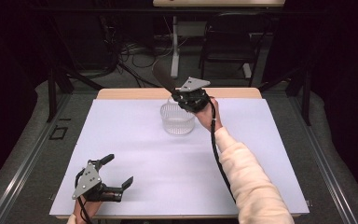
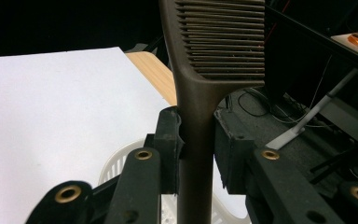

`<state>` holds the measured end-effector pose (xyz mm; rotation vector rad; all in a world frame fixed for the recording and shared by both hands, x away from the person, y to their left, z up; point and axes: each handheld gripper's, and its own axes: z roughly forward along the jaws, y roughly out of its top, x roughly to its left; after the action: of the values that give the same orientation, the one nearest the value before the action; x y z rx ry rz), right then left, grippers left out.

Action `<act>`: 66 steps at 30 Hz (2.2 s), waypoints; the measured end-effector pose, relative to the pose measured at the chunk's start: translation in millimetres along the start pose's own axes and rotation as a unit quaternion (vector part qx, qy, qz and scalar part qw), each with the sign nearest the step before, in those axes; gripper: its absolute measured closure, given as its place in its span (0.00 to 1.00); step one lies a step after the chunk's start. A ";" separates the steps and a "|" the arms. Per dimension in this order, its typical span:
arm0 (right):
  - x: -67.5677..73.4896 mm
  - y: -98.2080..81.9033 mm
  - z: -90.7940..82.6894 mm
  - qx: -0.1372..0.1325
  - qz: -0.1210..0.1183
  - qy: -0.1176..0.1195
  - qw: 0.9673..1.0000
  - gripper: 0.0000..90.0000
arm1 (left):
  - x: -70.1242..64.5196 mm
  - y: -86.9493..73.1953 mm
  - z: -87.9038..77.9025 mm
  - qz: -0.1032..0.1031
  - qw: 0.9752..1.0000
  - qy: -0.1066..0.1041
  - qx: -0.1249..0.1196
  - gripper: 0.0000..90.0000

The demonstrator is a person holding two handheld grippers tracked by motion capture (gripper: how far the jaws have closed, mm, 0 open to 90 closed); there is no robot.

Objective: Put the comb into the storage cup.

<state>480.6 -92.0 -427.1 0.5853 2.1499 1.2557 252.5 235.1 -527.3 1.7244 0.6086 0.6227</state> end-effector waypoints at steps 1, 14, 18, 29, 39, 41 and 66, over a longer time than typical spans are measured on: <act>0.6 -0.2 0.6 0.001 0.000 0.000 1.000 0.81 | 0.0 0.0 0.0 0.000 1.000 0.000 0.000 0.00; 2.2 -4.1 6.3 0.010 -0.006 0.003 1.000 0.81 | 0.2 -0.1 -0.2 0.000 1.000 0.001 0.000 0.00; 2.9 -5.1 7.4 0.010 -0.005 0.004 1.000 0.81 | 0.1 0.0 -0.3 0.000 1.000 0.001 0.000 0.00; 2.9 -8.1 10.0 0.014 -0.005 0.008 1.000 0.81 | 0.2 -0.1 -0.5 0.000 1.000 0.001 -0.001 0.00; 3.8 -9.1 11.4 0.015 -0.006 0.012 1.000 0.81 | 0.1 -0.1 -0.7 -0.001 1.000 0.001 -0.001 0.00; 4.0 -9.7 12.1 0.015 -0.007 0.013 1.000 0.81 | 0.2 0.0 -0.6 0.001 1.000 0.001 -0.001 0.00; 5.5 -17.9 16.6 0.032 -0.018 0.022 0.999 0.81 | 0.0 0.0 -0.9 0.000 1.000 0.002 -0.002 0.00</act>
<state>486.2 -86.4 -450.7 0.5479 2.2341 1.1955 251.9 235.7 -527.1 1.7199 0.6089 0.6267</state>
